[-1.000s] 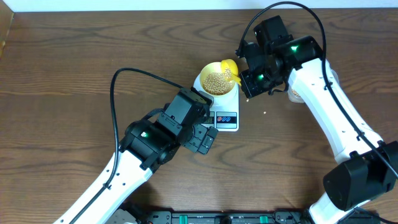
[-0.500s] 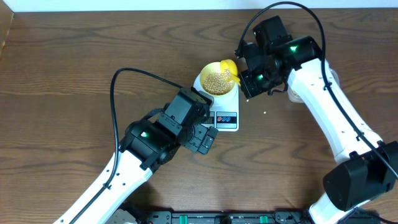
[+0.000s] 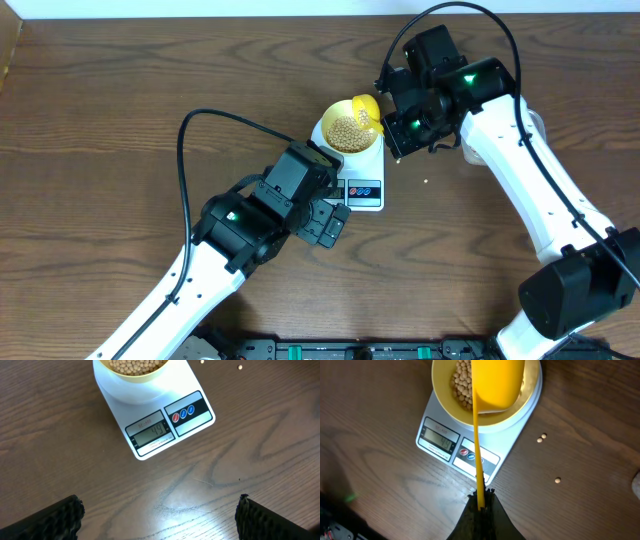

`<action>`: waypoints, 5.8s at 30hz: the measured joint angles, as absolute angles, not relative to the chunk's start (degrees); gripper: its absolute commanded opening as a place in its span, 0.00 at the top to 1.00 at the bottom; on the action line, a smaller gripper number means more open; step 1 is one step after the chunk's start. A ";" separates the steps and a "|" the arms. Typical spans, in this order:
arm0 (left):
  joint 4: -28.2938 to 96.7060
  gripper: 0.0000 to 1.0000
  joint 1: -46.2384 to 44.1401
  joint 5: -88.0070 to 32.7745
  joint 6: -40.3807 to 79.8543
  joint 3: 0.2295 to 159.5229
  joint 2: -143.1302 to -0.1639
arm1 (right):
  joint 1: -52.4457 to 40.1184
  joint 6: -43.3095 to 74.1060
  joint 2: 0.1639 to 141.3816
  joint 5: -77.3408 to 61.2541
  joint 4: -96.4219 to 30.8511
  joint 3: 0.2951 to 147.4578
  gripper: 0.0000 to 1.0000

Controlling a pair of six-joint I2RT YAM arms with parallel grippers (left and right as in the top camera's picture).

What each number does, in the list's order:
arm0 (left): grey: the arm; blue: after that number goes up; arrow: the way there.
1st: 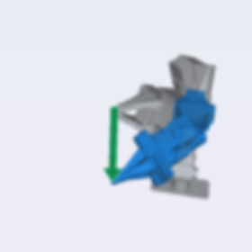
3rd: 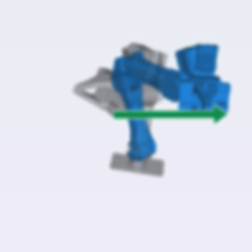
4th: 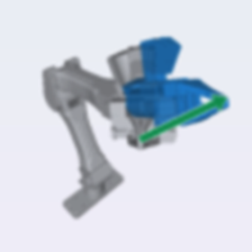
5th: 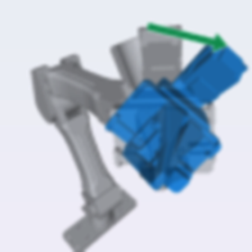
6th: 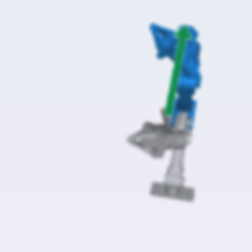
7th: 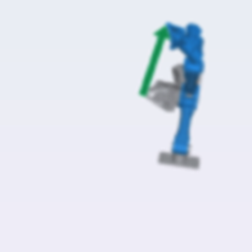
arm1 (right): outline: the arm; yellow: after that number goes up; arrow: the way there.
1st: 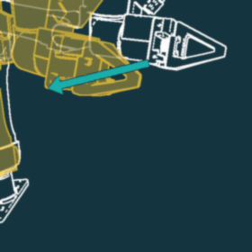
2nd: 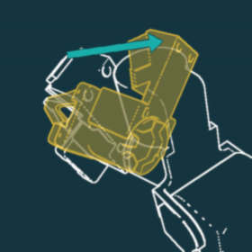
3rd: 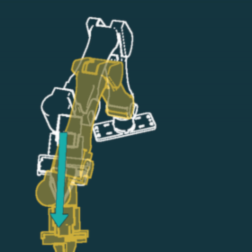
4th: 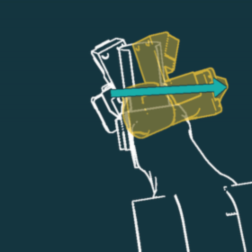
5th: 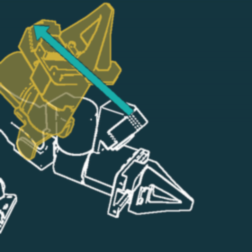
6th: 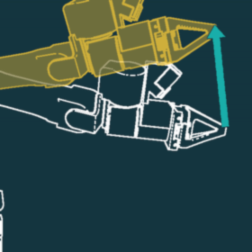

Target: Scoop item into bowl and weigh 50g on scale

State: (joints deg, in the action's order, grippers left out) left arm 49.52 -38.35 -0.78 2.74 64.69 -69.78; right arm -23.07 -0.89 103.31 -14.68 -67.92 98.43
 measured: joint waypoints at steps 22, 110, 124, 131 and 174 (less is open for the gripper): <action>49.52 0.01 -38.35 -0.78 2.74 64.69 -69.78 | -23.16 -0.62 103.31 -14.28 -67.26 98.56 0.99; 49.54 0.01 -38.35 -0.78 2.74 64.69 -69.78 | -24.73 -0.43 103.31 -10.83 -68.01 100.03 0.99; 49.54 0.01 -38.35 -0.78 2.74 64.69 -69.78 | -24.01 1.96 103.31 -13.78 -68.12 100.03 0.99; 49.54 0.01 -38.35 -0.78 2.74 64.69 -69.78 | -20.99 3.70 103.31 -18.44 -68.12 100.03 0.99; 49.54 0.01 -38.35 -0.78 2.74 64.69 -69.78 | 24.03 -12.78 103.33 -39.33 -91.57 100.05 0.99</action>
